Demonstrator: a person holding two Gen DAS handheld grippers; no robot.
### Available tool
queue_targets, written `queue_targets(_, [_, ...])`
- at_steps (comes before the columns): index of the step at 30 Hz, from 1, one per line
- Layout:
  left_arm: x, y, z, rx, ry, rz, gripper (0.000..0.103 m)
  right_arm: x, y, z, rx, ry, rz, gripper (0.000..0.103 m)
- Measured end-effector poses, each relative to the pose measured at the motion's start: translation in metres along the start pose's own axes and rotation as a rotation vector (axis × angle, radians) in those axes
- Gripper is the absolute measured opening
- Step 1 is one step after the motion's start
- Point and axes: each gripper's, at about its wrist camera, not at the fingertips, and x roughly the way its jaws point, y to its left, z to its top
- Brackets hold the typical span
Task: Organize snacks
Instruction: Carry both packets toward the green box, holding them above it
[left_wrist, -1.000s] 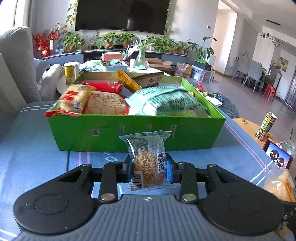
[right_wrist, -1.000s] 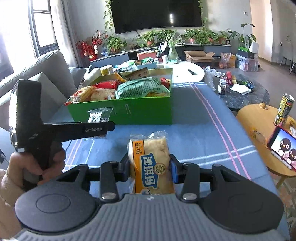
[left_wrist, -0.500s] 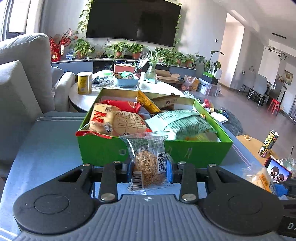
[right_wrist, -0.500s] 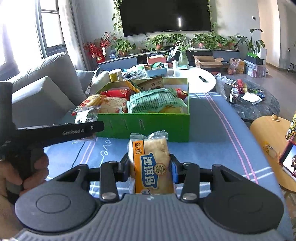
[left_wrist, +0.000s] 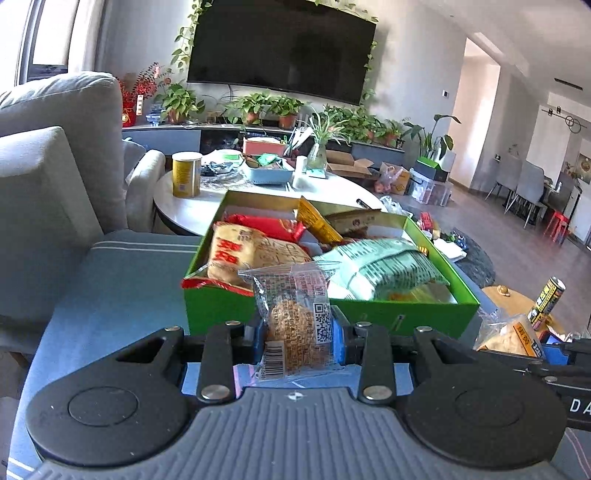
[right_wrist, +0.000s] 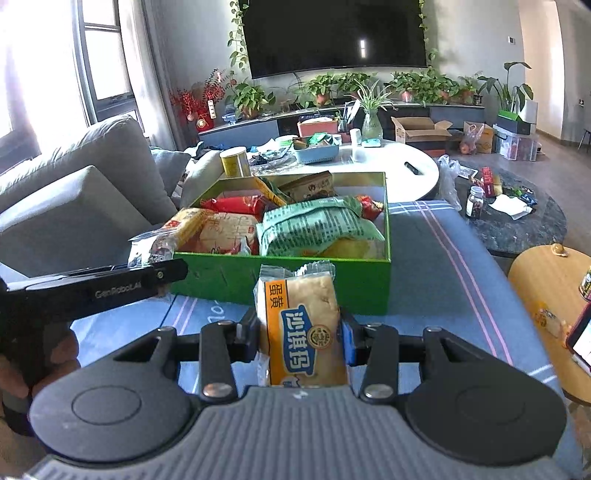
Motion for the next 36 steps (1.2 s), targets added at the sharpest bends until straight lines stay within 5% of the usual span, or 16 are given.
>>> queue_targets(36, [0.017,-0.003,0.033,0.026,-0.06,0.027,0.032,0.034,0.009,0.05,-0.012,-0.039,0.026,0.103])
